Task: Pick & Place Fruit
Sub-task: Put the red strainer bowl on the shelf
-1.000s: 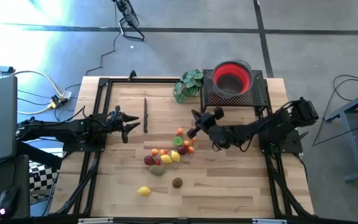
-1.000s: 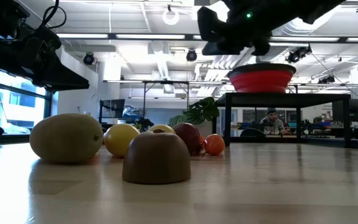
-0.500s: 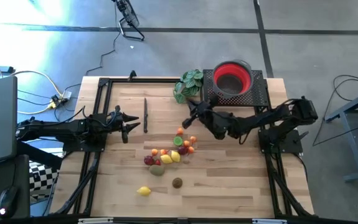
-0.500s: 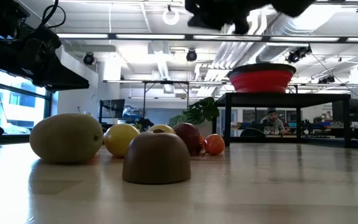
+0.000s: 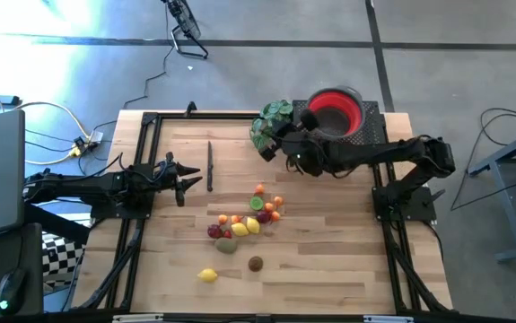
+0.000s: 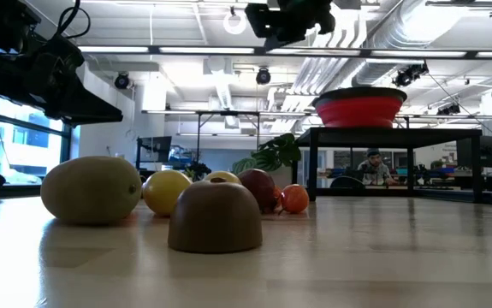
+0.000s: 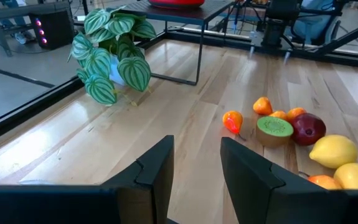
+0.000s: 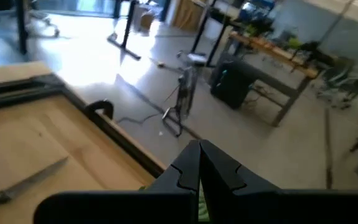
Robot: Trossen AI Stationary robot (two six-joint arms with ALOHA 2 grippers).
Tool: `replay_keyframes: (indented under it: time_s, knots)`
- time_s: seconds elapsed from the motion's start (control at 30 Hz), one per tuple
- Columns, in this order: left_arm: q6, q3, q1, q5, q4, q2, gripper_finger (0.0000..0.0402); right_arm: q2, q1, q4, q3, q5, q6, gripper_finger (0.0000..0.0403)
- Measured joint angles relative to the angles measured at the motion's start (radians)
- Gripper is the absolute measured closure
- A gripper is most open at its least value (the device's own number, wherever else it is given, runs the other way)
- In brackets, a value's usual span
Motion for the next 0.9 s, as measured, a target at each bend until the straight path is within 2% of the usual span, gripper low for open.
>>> replay_keyframes:
  time_s: [0.1, 0.23, 0.33, 0.63, 0.9]
  knots:
    - [0.0, 0.0, 0.0, 0.0, 0.001, 0.0, 0.0274, 0.0, -0.05, -0.043, 0.0, -0.1, 0.007, 0.0401]
    - [0.0, 0.0, 0.0, 0.0, 0.002, 0.0, 0.0274, 0.001, -0.129, -0.097, 0.003, -0.282, 0.033, 0.0401]
    - [0.0, 0.0, 0.0, 0.0, 0.002, 0.0, 0.0274, 0.004, -0.178, -0.217, 0.067, -0.382, 0.067, 0.04]
    - [-0.004, 0.0, 0.0, 0.001, 0.003, 0.0, 0.0274, 0.119, -0.266, -0.619, 0.345, -0.481, 0.036, 0.04]
    - [-0.026, 0.0, 0.0, 0.004, 0.003, 0.0, 0.0274, 0.198, -0.349, -0.757, 0.387, -0.502, -0.031, 0.04]
